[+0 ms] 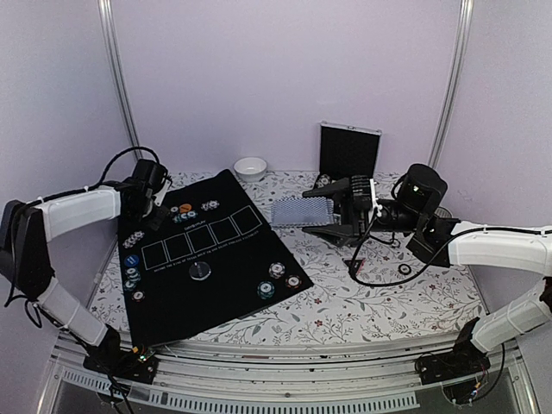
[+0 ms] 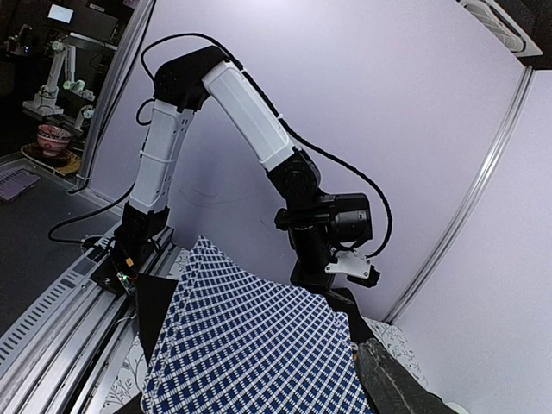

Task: Distribute texas hold em gaming equipment
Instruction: Distribute the poker card in the big blind area.

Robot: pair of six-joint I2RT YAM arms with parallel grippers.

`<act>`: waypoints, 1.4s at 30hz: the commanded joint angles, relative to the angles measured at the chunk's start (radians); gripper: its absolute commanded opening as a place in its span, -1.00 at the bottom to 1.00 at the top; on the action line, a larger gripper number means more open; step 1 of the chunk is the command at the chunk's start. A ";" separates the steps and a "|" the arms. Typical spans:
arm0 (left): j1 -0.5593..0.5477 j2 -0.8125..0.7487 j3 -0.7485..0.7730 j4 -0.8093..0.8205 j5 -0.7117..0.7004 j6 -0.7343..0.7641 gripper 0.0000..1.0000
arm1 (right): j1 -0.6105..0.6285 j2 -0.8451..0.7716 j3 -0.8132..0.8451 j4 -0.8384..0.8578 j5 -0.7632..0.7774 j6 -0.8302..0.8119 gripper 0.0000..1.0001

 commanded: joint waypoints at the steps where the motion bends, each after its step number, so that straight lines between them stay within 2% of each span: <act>1: 0.046 0.132 0.084 0.078 0.024 0.002 -1.00 | -0.012 -0.024 0.003 0.011 -0.022 0.001 0.18; 8: 0.105 0.354 0.240 0.084 -0.042 0.016 -1.00 | -0.022 -0.031 -0.004 0.011 -0.022 0.013 0.18; 17: 0.124 0.545 0.339 0.137 -0.065 0.092 -1.00 | -0.025 -0.026 -0.002 0.013 -0.021 0.013 0.18; 25: 0.140 0.633 0.381 0.149 -0.050 0.101 -1.00 | -0.028 -0.036 -0.004 0.011 -0.022 0.016 0.18; 38: 0.140 0.667 0.406 0.126 0.029 0.079 -1.00 | -0.031 -0.035 -0.003 0.011 -0.024 0.020 0.18; 42: 0.140 0.660 0.416 0.076 0.066 0.044 -0.55 | -0.031 -0.034 -0.002 0.011 -0.026 0.019 0.18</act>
